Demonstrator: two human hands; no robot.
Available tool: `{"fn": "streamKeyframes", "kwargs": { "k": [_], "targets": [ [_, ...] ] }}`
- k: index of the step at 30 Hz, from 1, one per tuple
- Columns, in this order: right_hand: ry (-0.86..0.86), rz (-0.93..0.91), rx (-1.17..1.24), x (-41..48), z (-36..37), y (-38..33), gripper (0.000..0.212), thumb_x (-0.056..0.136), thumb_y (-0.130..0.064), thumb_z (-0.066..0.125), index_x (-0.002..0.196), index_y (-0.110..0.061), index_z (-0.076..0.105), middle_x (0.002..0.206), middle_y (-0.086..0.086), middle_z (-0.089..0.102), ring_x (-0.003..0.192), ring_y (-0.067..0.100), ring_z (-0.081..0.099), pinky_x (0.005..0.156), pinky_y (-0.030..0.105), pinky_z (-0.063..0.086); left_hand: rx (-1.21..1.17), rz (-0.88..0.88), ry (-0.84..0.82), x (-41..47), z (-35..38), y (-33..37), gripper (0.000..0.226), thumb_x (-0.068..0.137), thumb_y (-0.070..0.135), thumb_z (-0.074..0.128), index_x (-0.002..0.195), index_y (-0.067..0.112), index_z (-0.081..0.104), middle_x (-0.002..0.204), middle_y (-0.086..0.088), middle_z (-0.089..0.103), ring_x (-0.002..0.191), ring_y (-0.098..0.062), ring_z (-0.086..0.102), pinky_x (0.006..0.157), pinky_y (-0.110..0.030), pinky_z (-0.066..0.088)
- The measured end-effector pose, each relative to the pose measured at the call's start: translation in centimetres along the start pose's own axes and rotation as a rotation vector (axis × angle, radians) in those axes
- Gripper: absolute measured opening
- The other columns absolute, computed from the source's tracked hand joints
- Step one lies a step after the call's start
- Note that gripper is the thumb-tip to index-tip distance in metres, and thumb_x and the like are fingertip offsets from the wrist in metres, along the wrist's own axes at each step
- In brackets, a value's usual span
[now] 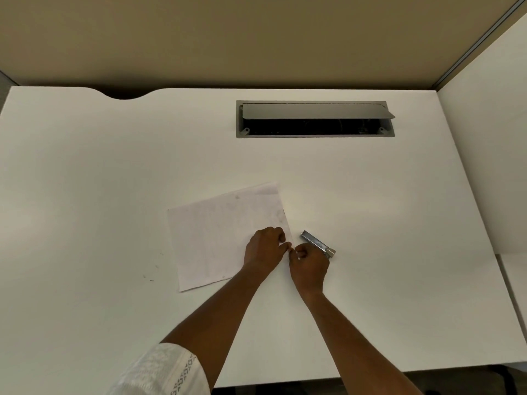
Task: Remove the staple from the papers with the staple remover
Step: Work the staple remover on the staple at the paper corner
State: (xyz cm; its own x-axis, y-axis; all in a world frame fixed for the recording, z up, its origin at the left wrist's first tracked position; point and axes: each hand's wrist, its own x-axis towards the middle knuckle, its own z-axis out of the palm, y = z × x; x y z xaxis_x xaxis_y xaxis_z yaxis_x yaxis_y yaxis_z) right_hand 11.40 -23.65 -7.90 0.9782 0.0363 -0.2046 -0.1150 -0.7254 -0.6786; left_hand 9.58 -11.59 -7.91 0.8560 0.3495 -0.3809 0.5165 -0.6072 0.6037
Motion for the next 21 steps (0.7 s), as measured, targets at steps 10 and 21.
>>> {"fn": "streamKeyframes", "kwargs": {
  "k": [10, 21],
  "targets": [
    [-0.026, -0.087, 0.006, 0.4, -1.1, 0.9, 0.006, 0.08, 0.005, 0.071, 0.08, -0.001, 0.074, 0.077, 0.011, 0.072, 0.07, 0.018, 0.06, 0.069, 0.018, 0.041, -0.028, -0.002, -0.038, 0.5, 0.0, -0.5, 0.028, 0.081, 0.041, 0.082, 0.089, 0.019, 0.067, 0.082, 0.008, 0.059, 0.078, -0.011, 0.055, 0.072, -0.022, 0.04],
    [-0.029, -0.106, -0.02, 0.4, -0.7, 1.0, 0.006, 0.082, 0.004, 0.07, 0.082, -0.001, 0.075, 0.079, 0.013, 0.073, 0.075, 0.027, 0.067, 0.072, 0.026, 0.047, -0.048, -0.051, -0.061, 1.1, -0.6, -0.3, 0.023, 0.08, 0.038, 0.083, 0.085, 0.017, 0.076, 0.089, 0.001, 0.074, 0.079, -0.014, 0.061, 0.075, -0.024, 0.047]
  ]
}}
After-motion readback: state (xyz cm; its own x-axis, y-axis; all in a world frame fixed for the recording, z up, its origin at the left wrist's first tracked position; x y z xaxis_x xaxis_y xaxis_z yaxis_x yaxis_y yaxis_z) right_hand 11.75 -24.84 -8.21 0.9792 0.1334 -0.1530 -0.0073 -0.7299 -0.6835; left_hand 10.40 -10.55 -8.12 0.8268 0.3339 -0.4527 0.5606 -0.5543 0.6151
